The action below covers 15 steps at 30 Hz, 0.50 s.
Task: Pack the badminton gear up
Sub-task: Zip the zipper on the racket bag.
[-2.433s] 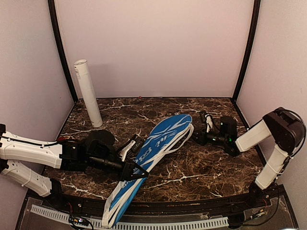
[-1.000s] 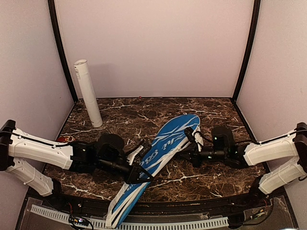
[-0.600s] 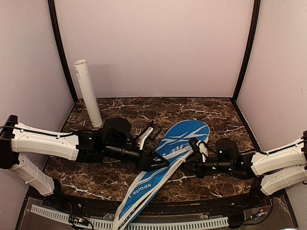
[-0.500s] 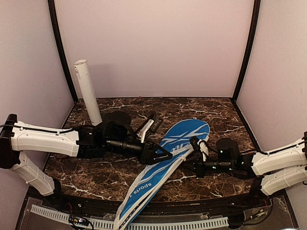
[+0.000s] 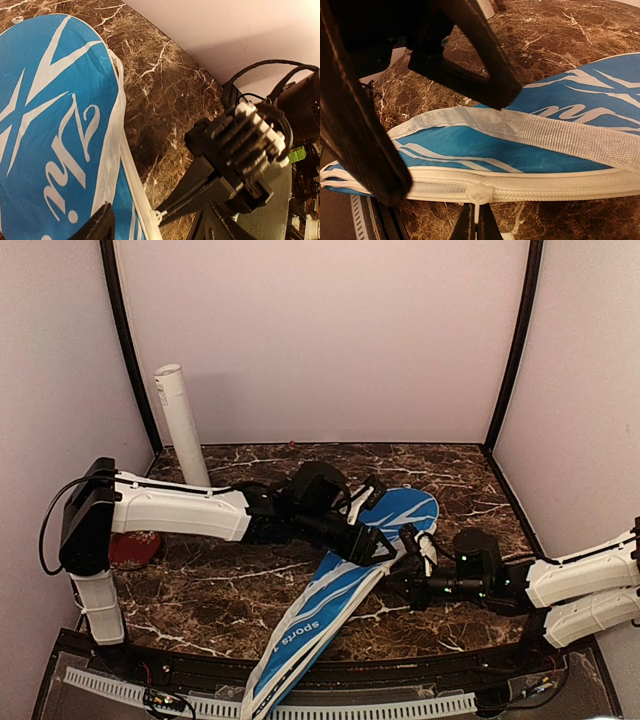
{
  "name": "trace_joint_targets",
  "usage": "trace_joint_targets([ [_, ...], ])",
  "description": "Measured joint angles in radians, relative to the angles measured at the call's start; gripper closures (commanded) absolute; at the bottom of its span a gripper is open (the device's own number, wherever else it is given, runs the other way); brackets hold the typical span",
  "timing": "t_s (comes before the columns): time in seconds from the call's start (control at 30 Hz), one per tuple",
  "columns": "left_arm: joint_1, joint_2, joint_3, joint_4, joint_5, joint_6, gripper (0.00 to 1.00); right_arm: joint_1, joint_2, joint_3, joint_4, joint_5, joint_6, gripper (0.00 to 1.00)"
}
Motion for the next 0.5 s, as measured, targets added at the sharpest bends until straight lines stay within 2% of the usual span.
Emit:
trace_joint_targets([
  [0.23,0.0,0.123,0.161,-0.08,-0.01,0.055,0.35,0.0,-0.002,-0.002,0.003,0.0,0.001,1.0],
  [0.5,0.0,0.199,0.216,-0.14,-0.024,0.076,0.36,0.0,-0.026,-0.007,0.0,0.001,0.004,1.0],
])
